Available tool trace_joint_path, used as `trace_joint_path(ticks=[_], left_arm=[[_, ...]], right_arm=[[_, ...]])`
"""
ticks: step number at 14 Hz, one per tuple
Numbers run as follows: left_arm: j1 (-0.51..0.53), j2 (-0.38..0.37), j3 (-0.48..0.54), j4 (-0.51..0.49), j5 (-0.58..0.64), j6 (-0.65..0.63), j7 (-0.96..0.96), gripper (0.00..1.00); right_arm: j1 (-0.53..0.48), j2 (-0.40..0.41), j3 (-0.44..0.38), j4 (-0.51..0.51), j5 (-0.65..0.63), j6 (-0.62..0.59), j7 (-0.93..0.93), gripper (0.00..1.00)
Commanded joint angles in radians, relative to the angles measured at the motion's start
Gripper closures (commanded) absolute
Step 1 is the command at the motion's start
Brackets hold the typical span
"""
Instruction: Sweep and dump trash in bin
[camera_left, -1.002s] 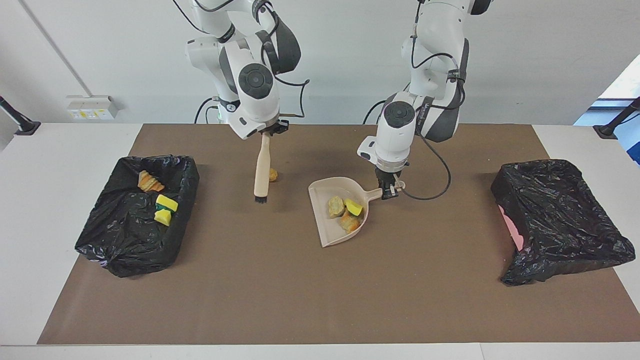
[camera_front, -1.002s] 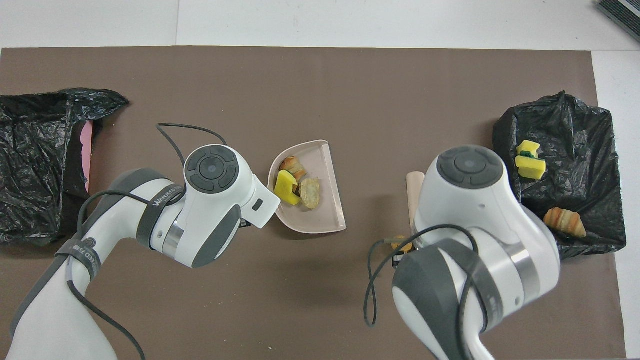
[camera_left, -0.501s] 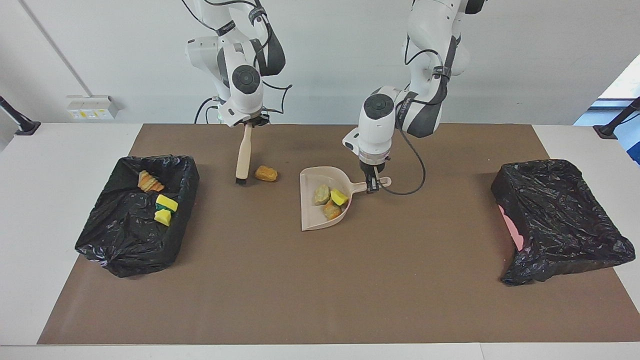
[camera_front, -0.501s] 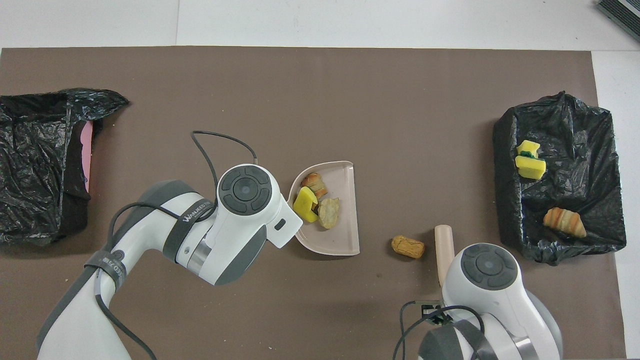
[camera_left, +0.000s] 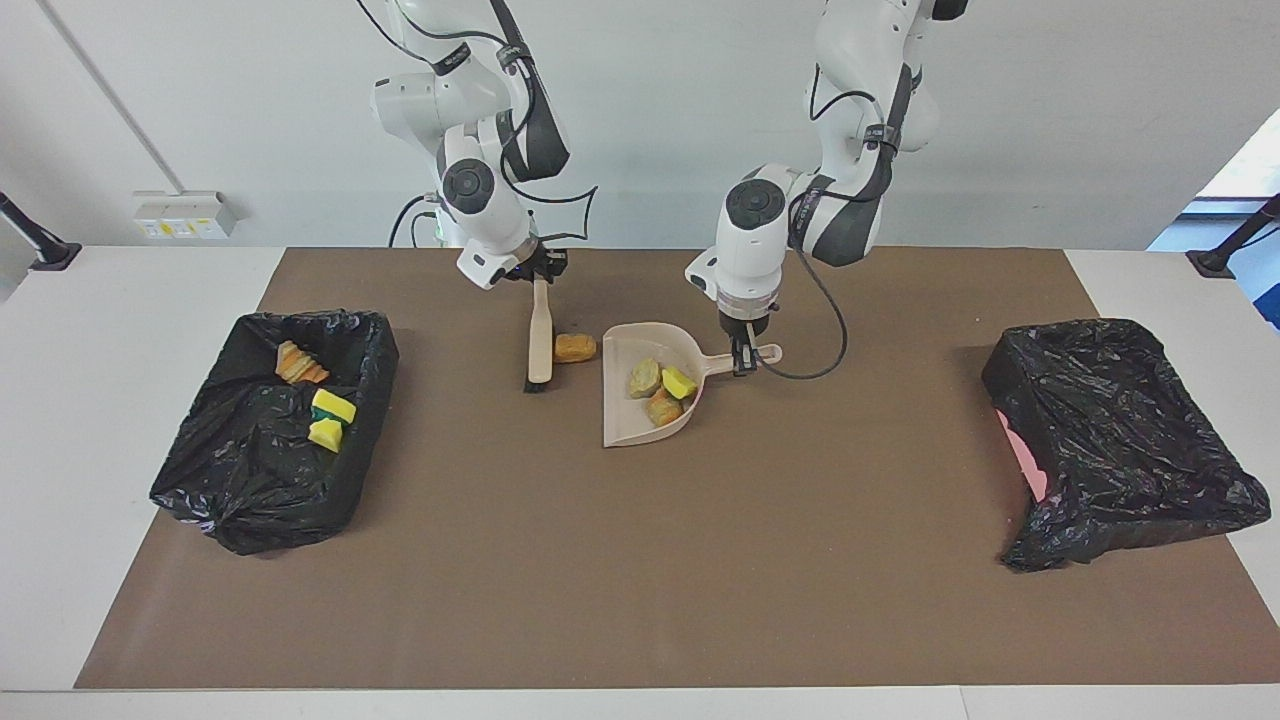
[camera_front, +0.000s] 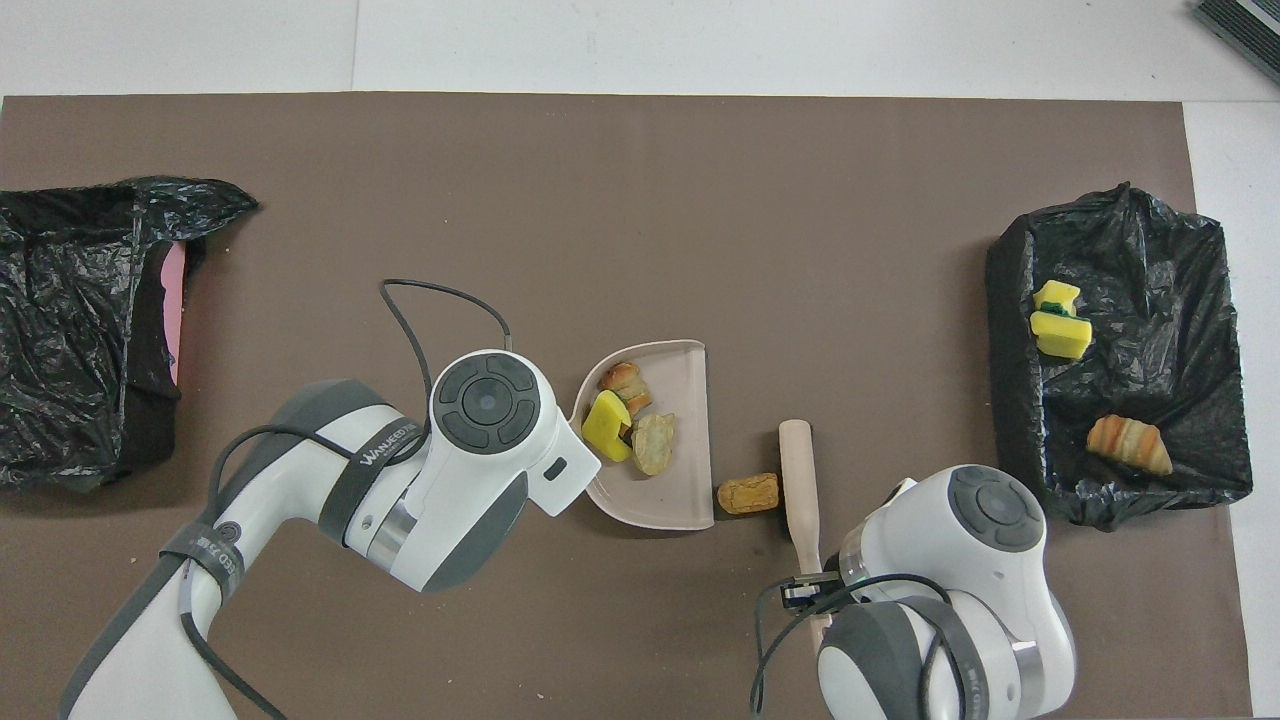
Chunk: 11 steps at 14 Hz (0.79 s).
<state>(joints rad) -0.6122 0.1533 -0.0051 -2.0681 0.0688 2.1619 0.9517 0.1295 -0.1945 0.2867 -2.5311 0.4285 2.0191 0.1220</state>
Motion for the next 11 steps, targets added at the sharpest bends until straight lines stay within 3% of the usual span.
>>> trace_joint_path(ticks=[1, 4, 5, 8, 11], left_arm=[[-0.001, -0.041, 0.010, -0.058, 0.023, 0.010, 0.005, 1.00], [0.003, -0.041, 0.011, -0.058, 0.022, 0.010, 0.016, 1.00], [0.027, -0.041, 0.010, -0.064, 0.022, 0.012, 0.022, 1.00], [0.046, -0.040, 0.011, -0.060, 0.023, 0.007, 0.050, 1.00], [0.089, -0.040, 0.010, -0.053, 0.022, 0.003, 0.120, 1.00]], right_arm=[[0.085, 0.061, 0.008, 0.083, 0.151, 0.024, -0.057, 1.00], [0.147, 0.113, 0.006, 0.170, 0.379, 0.075, -0.045, 1.00], [0.144, 0.115, 0.002, 0.202, 0.381, 0.070, -0.030, 1.00], [0.111, 0.069, -0.001, 0.238, 0.256, 0.034, 0.057, 1.00], [0.102, 0.030, -0.006, 0.311, 0.052, -0.068, 0.157, 1.00]])
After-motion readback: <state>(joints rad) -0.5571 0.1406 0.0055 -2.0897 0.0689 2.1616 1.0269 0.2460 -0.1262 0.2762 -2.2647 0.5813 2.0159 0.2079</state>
